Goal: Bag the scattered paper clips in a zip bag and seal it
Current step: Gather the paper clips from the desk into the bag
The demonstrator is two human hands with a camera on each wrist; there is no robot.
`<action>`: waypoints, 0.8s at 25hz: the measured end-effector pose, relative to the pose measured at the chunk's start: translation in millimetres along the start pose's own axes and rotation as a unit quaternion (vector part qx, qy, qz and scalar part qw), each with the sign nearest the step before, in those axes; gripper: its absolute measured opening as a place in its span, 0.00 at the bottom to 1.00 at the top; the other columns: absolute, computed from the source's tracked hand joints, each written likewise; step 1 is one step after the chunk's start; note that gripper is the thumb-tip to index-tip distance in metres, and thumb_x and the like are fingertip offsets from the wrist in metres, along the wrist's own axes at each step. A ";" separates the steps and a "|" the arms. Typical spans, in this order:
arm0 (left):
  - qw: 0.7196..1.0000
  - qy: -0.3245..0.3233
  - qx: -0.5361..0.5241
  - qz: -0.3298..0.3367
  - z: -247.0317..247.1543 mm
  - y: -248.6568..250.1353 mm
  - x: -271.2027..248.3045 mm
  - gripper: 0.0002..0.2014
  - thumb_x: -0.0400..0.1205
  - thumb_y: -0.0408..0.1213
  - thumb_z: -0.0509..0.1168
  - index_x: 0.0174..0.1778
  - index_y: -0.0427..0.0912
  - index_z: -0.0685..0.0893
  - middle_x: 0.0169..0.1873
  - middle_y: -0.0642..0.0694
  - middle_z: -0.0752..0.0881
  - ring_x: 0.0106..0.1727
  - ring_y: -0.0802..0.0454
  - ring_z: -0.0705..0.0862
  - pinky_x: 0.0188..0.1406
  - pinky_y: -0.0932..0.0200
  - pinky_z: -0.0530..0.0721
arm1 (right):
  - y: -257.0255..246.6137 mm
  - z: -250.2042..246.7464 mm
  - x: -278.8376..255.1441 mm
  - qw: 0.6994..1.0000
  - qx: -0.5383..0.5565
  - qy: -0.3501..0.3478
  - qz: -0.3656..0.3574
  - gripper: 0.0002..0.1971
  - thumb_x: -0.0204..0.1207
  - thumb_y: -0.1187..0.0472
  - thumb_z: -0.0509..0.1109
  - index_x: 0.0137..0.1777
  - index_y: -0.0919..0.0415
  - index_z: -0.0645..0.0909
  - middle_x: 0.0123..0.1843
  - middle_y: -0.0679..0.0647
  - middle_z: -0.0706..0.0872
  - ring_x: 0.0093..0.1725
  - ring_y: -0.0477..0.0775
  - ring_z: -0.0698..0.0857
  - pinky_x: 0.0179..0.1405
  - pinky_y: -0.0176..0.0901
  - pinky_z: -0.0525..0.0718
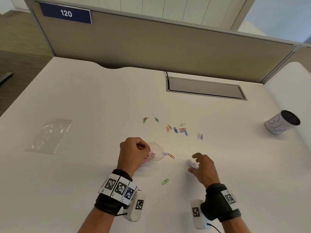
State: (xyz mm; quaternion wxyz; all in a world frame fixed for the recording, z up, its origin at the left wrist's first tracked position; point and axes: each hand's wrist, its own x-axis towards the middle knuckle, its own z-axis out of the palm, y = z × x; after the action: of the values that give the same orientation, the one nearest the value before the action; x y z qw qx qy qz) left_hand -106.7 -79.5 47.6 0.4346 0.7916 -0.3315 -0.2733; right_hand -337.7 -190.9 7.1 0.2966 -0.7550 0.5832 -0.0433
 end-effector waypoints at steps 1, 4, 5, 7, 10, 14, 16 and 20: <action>1.000 -0.001 -0.001 0.002 0.6 0.1 0.1 0.03 0.74 0.31 0.74 0.35 0.38 0.90 0.27 0.45 0.92 0.28 0.52 0.91 0.43 0.48 0.93 | 9.9 5.5 1.0 0.999 -0.027 -0.021 0.027 0.23 0.67 0.67 0.79 0.61 0.62 0.79 0.56 0.60 0.82 0.52 0.58 0.82 0.49 0.43 0.79; 1.000 0.000 0.002 0.007 2.4 0.6 0.6 0.03 0.74 0.31 0.74 0.35 0.39 0.90 0.27 0.45 0.92 0.28 0.52 0.91 0.43 0.49 0.93 | 5.4 26.2 11.9 1.000 0.000 -0.011 0.022 0.23 0.68 0.71 0.76 0.63 0.66 0.76 0.54 0.64 0.82 0.53 0.63 0.83 0.52 0.48 0.82; 1.000 0.000 0.002 0.006 2.2 0.3 0.8 0.03 0.74 0.31 0.74 0.35 0.39 0.90 0.27 0.45 0.92 0.29 0.52 0.91 0.43 0.48 0.93 | -3.6 33.0 17.5 1.000 0.022 -0.011 0.004 0.22 0.68 0.72 0.75 0.62 0.66 0.77 0.53 0.63 0.83 0.51 0.61 0.83 0.50 0.46 0.82; 1.000 0.001 -0.006 0.003 0.4 -0.1 0.7 0.03 0.74 0.31 0.74 0.35 0.39 0.90 0.28 0.45 0.92 0.30 0.50 0.92 0.42 0.47 0.93 | -25.8 42.2 25.8 0.997 0.063 -0.030 -0.036 0.19 0.70 0.72 0.75 0.60 0.64 0.78 0.52 0.61 0.84 0.47 0.56 0.83 0.49 0.42 0.83; 1.000 0.019 -0.010 0.002 -14.4 3.3 -3.1 0.02 0.75 0.30 0.74 0.37 0.38 0.91 0.29 0.44 0.92 0.30 0.49 0.92 0.42 0.46 0.93 | -44.7 40.1 32.2 0.988 0.110 -0.016 -0.108 0.13 0.72 0.67 0.76 0.56 0.61 0.82 0.49 0.56 0.86 0.45 0.52 0.84 0.51 0.45 0.87; 0.996 0.083 -0.035 -0.021 -56.8 1.8 -6.8 0.04 0.74 0.26 0.74 0.35 0.37 0.90 0.26 0.44 0.91 0.26 0.51 0.91 0.39 0.48 0.94 | -50.3 43.2 22.9 0.969 0.080 -0.020 -0.231 0.07 0.74 0.57 0.74 0.51 0.55 0.86 0.53 0.50 0.89 0.52 0.49 0.86 0.54 0.39 0.84; 0.992 0.113 -0.043 -0.032 -78.1 -0.9 -10.6 0.04 0.74 0.25 0.74 0.35 0.37 0.90 0.26 0.43 0.91 0.26 0.50 0.91 0.39 0.48 0.94 | -57.8 57.6 16.1 0.948 0.013 -0.043 -0.316 0.08 0.76 0.56 0.71 0.53 0.54 0.87 0.59 0.48 0.89 0.61 0.49 0.84 0.60 0.39 0.80; 0.985 0.159 -0.054 -0.041 -107.2 -7.8 -18.1 0.05 0.73 0.24 0.74 0.35 0.37 0.91 0.25 0.42 0.90 0.26 0.48 0.91 0.39 0.48 0.93 | -83.4 95.7 10.9 0.887 -0.067 -0.067 -0.452 0.13 0.75 0.59 0.71 0.59 0.55 0.85 0.67 0.51 0.86 0.69 0.55 0.82 0.66 0.52 0.81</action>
State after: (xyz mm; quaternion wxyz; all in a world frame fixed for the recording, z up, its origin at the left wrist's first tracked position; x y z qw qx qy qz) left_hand -38.7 -8.2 94.2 0.5125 0.8130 -0.2105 -0.1788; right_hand -223.7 -150.8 -32.9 0.2316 -0.9561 0.1594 -0.0826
